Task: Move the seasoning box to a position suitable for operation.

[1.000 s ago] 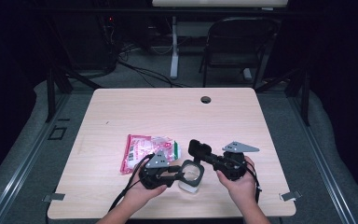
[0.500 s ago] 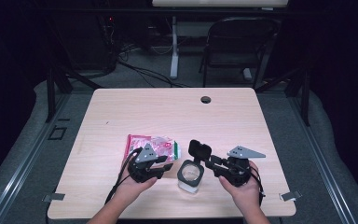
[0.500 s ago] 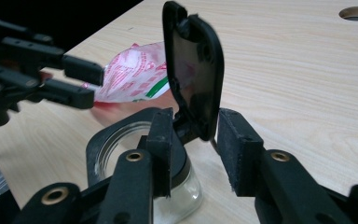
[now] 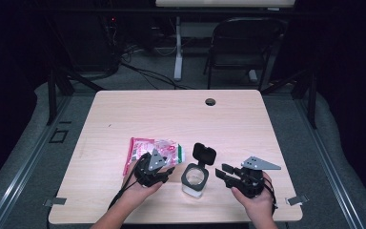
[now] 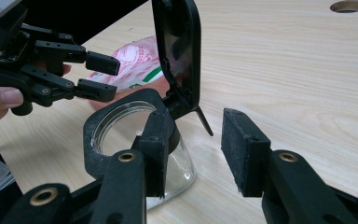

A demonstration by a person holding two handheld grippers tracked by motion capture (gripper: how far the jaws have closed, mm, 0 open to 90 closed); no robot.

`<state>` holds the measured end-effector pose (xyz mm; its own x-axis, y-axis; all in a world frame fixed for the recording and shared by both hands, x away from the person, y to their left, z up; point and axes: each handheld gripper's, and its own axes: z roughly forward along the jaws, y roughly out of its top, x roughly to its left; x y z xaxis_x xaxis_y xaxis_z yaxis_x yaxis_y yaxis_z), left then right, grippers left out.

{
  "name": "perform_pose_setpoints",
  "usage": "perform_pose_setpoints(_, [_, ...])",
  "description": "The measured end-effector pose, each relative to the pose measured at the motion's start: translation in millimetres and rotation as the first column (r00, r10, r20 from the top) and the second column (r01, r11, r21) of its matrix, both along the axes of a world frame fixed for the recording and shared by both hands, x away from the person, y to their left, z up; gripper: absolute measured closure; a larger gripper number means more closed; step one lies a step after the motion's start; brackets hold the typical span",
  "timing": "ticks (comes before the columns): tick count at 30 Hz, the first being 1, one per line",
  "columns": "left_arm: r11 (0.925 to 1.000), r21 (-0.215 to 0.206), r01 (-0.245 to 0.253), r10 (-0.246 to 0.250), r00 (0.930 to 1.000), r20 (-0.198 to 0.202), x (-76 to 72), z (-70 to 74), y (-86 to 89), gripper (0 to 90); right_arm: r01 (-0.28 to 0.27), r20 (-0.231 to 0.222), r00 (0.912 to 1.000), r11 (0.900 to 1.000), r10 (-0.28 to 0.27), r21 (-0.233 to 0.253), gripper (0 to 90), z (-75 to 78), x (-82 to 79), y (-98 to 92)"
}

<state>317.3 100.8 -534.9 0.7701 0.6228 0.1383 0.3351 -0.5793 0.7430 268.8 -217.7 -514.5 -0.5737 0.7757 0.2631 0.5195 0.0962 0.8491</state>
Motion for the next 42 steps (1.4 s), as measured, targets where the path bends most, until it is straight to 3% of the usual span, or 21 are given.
perform_pose_setpoints(6, [0.9976, 0.068, -0.015, 0.012, 0.9987, 0.049, 1.1, -8.3, -4.8, 50.6, 0.007, -0.003, 1.0, 1.0, -0.007, 0.007, 62.1, -3.1, 0.2, -2.5])
perform_pose_setpoints(8, [0.9962, 0.085, -0.021, 0.017, 0.9986, 0.049, 3.0, -11.1, -5.3, 50.6, 0.012, -0.007, 0.9999, 1.0, -0.012, 0.015, 62.0, -3.2, 0.2, -3.4])
perform_pose_setpoints(15, [0.9971, 0.066, -0.037, 0.035, 0.9987, 0.038, 8.8, -15.6, -1.7, 53.2, 0.02, -0.013, 0.9997, 1.0, -0.02, 0.015, 61.2, -6.2, 0.5, -3.6])
perform_pose_setpoints(20, [0.9969, 0.066, -0.044, 0.041, 0.9976, 0.057, 9.6, -17.3, -0.7, 57.0, 0.022, -0.02, 0.9996, 1.0, -0.022, 0.01, 60.8, -8.6, 0.1, -2.8])
perform_pose_setpoints(25, [0.998, 0.041, -0.048, 0.046, 0.9966, 0.069, 8.4, -16.6, 2.4, 63.4, 0.031, -0.021, 0.9993, 0.999, -0.031, 0.013, 60.3, -10.8, -0.3, -5.5])
perform_pose_setpoints(31, [0.9978, 0.0, -0.067, 0.067, 0.9964, 0.052, 8.3, -13.8, 7.5, 71.0, 0.052, -0.035, 0.9981, 0.998, -0.051, 0.026, 60.1, -15.2, -2.8, -10.6])
perform_pose_setpoints(42, [0.9895, -0.102, -0.102, 0.101, 0.9948, -0.015, 15.8, -16.3, 18.6, 73.6, 0.061, -0.047, 0.9971, 0.998, -0.06, 0.03, 59.9, -19.0, -2.9, -12.3])
